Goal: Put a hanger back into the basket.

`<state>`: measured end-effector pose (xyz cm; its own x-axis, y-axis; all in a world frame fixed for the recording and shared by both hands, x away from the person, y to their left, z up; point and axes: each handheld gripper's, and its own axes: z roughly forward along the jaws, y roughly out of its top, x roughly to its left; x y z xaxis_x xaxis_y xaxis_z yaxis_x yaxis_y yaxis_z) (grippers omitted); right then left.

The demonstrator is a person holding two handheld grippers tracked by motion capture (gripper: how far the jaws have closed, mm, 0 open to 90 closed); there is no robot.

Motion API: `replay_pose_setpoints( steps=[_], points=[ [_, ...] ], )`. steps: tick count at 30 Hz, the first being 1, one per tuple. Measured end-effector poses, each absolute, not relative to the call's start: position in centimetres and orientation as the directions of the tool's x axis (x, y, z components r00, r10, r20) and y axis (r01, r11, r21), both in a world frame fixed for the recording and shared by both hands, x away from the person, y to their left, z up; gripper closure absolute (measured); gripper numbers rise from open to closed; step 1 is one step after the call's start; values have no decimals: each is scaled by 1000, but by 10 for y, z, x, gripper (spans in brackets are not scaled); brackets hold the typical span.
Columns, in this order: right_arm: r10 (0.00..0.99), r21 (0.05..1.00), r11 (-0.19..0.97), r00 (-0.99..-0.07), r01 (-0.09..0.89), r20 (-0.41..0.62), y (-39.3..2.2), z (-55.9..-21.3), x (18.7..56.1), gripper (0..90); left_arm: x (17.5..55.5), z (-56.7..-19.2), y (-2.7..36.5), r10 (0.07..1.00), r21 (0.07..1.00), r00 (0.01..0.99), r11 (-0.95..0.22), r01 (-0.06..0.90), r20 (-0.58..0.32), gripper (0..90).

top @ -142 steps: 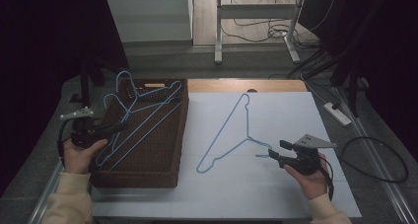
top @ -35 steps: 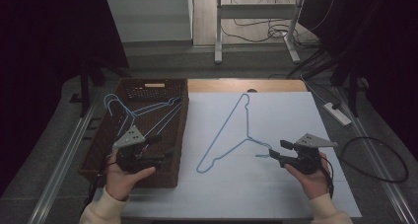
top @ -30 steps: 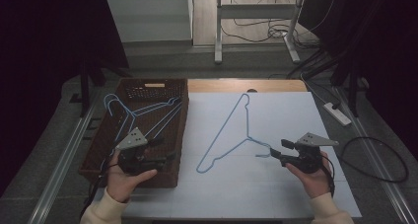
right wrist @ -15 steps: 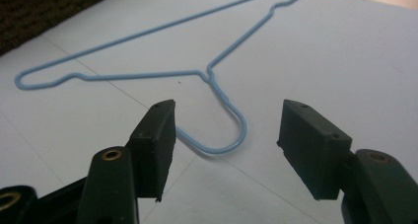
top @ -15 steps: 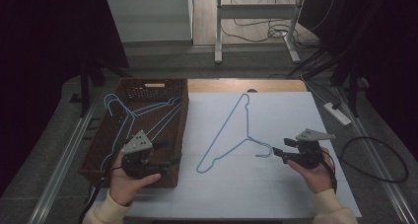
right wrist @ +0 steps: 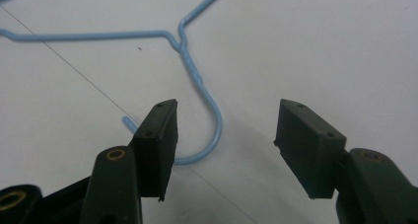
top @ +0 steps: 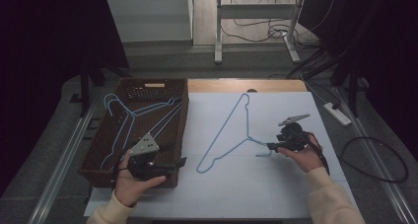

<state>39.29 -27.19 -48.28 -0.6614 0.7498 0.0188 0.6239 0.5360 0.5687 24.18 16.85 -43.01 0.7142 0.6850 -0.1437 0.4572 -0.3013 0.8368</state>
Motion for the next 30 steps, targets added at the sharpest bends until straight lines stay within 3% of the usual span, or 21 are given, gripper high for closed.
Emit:
replay_pose_setpoints(
  steps=[10,22,25,30],
  points=[
    [743,453,595,-669,664,6,-256,-489,411,495,242,-430,168,683,838,716,-301,456,-144,301],
    [750,346,622,-661,703,-5,-246,-493,416,736,241,-429,165,681,840,719,-305,450,-138,301],
    [752,325,621,-659,713,12,-244,-493,417,834,242,-429,165,681,840,720,-306,449,-137,301],
    [777,292,597,-629,747,24,-240,-491,417,844,242,-429,163,678,839,723,-310,447,-134,301]
  ],
)
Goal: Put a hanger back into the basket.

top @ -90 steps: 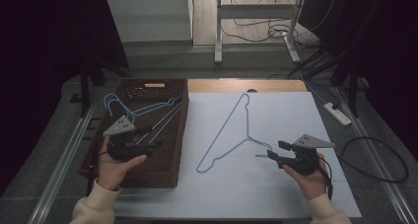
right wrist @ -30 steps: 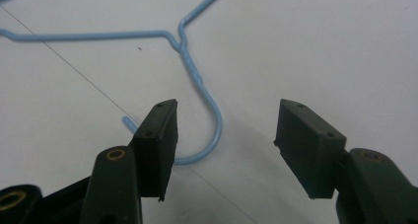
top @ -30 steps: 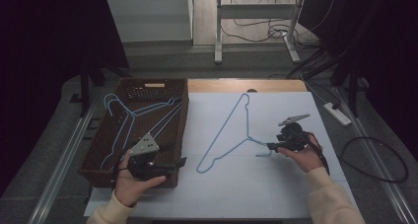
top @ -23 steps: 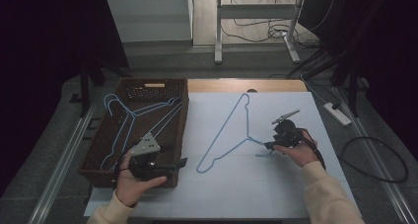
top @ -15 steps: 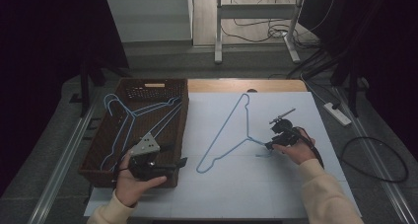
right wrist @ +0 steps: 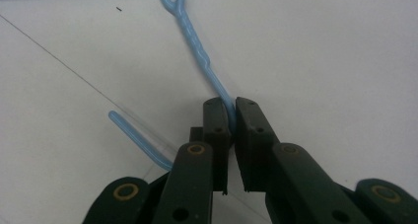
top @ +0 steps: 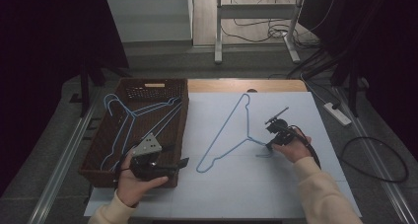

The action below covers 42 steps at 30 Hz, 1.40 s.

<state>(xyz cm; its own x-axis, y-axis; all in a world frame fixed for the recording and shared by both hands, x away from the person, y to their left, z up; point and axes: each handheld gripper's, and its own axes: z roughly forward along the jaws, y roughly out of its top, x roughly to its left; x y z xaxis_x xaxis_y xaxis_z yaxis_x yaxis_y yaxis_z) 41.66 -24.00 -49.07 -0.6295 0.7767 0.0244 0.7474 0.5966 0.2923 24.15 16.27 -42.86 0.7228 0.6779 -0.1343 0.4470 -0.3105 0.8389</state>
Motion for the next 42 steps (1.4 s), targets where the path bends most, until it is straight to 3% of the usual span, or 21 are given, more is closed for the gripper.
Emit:
replay_pose_setpoints(
  steps=[12,42],
  points=[
    [785,372,509,-596,776,169,-262,-462,397,865,243,-425,141,657,833,745,-346,432,-114,304],
    [799,388,482,-575,786,174,-260,-444,382,870,264,-453,37,562,706,822,-546,452,-91,299]
  ],
)
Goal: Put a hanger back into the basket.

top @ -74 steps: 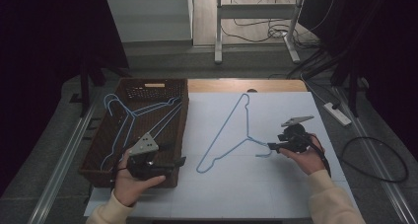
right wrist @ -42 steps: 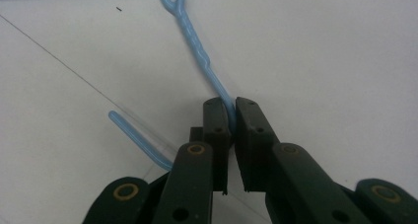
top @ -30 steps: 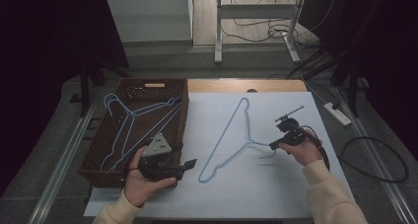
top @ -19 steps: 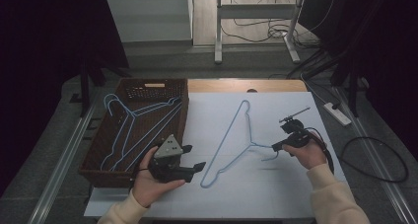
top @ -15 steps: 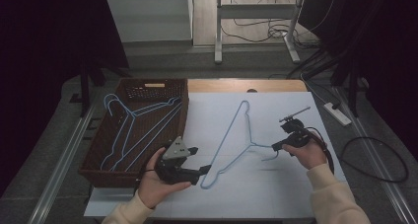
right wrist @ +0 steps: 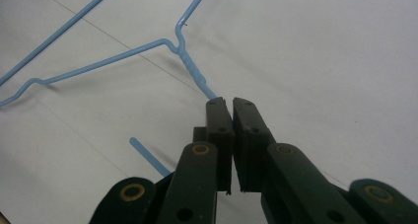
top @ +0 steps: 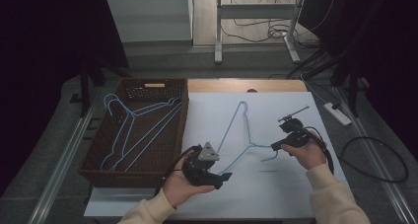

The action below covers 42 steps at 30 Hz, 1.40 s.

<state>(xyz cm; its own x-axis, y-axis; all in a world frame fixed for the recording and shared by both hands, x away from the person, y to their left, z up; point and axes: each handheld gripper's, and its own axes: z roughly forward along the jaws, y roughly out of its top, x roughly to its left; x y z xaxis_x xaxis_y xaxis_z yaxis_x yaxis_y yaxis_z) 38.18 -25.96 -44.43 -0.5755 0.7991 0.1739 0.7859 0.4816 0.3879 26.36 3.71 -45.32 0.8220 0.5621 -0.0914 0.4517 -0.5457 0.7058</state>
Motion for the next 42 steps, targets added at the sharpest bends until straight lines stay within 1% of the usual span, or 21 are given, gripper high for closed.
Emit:
replay_pose_setpoints(
  steps=[6,11,20,24,27,28,29,30,31,32,33,34,36,40,41,42],
  points=[
    [800,385,482,-575,787,172,-259,-444,381,870,280,-467,24,585,679,805,-551,485,-100,299],
    [800,386,481,-574,787,172,-259,-444,380,870,295,-487,13,623,640,780,-573,512,-67,308],
    [801,386,484,-575,785,165,-257,-442,379,871,314,-513,-5,649,596,760,-599,534,-29,372],
    [801,392,482,-575,784,166,-256,-441,378,871,316,-516,-8,640,589,767,-609,531,-30,440],
    [801,389,483,-575,784,164,-256,-440,377,871,317,-517,-9,633,584,773,-615,530,-35,530],
    [801,390,483,-576,784,166,-257,-440,377,871,317,-517,-10,630,583,775,-615,532,-42,530],
    [801,392,481,-575,784,168,-257,-440,377,871,317,-517,-10,626,581,779,-617,530,-46,586],
    [800,397,479,-575,783,169,-257,-439,376,871,318,-518,-10,615,578,786,-621,530,-60,671],
    [800,401,478,-575,782,168,-257,-439,375,871,318,-517,-11,607,579,791,-618,532,-78,705],
    [800,401,478,-575,782,168,-257,-439,375,871,318,-517,-11,607,579,791,-618,532,-78,755],
    [800,400,477,-575,782,171,-257,-438,375,871,317,-517,-11,599,579,796,-620,530,-87,755],
    [799,411,473,-576,780,174,-258,-437,374,871,317,-517,-12,593,580,800,-622,526,-89,822],
    [798,412,472,-576,779,175,-258,-437,373,870,316,-515,-12,591,578,802,-627,522,-83,827],
    [791,441,447,-574,779,213,-262,-435,371,861,317,-513,-9,607,587,789,-605,538,-96,854],
    [774,467,452,-595,760,218,-263,-433,368,852,319,-511,-5,613,589,784,-597,545,-104,858],
    [762,496,447,-607,744,224,-264,-432,367,803,320,-511,-4,614,595,782,-589,547,-112,865]
  ],
)
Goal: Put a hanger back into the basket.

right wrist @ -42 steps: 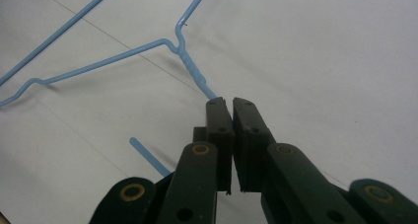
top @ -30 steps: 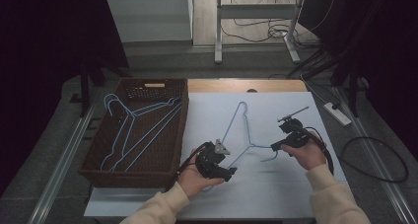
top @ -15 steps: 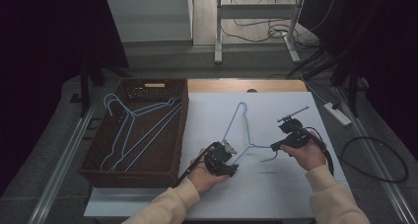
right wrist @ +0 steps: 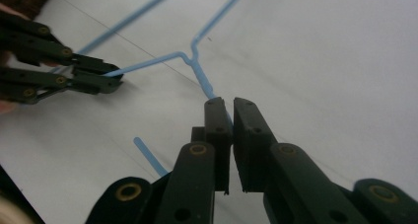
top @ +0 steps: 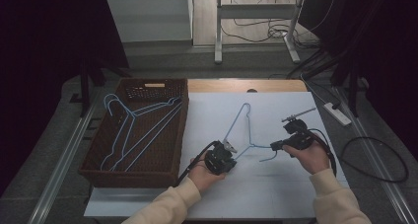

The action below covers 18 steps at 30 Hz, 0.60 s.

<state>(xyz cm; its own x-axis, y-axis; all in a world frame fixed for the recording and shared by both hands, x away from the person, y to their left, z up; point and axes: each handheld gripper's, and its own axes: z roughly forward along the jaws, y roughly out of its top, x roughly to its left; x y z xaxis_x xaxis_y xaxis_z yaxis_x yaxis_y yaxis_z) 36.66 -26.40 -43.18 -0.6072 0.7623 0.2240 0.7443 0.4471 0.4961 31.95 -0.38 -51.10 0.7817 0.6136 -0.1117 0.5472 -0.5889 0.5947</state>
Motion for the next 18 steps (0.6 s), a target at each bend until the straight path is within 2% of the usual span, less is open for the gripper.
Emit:
replay_pose_setpoints(
  steps=[1,2,5,7,11,14,15,18],
  points=[
    [762,496,447,-607,744,224,-264,-432,367,803,320,-511,-4,614,595,782,-589,547,-112,866],
    [747,565,408,-618,717,244,-267,-428,365,684,320,-509,0,616,604,778,-574,553,-127,866],
    [731,659,298,-609,690,307,-274,-420,363,521,319,-503,4,627,628,769,-549,551,-126,867],
    [724,721,244,-616,649,310,-280,-416,361,450,318,-501,5,632,635,765,-541,551,-125,867],
    [723,801,126,-607,586,330,-294,-414,355,407,316,-491,16,650,673,745,-485,558,-150,868],
    [726,822,85,-600,563,336,-304,-418,352,401,316,-487,21,653,690,738,-456,562,-171,868],
    [733,846,79,-605,528,310,-310,-425,348,365,315,-485,23,653,696,738,-450,559,-170,868],
    [737,852,88,-609,516,293,-313,-431,345,357,312,-480,24,653,712,735,-427,557,-183,868]
  ],
)
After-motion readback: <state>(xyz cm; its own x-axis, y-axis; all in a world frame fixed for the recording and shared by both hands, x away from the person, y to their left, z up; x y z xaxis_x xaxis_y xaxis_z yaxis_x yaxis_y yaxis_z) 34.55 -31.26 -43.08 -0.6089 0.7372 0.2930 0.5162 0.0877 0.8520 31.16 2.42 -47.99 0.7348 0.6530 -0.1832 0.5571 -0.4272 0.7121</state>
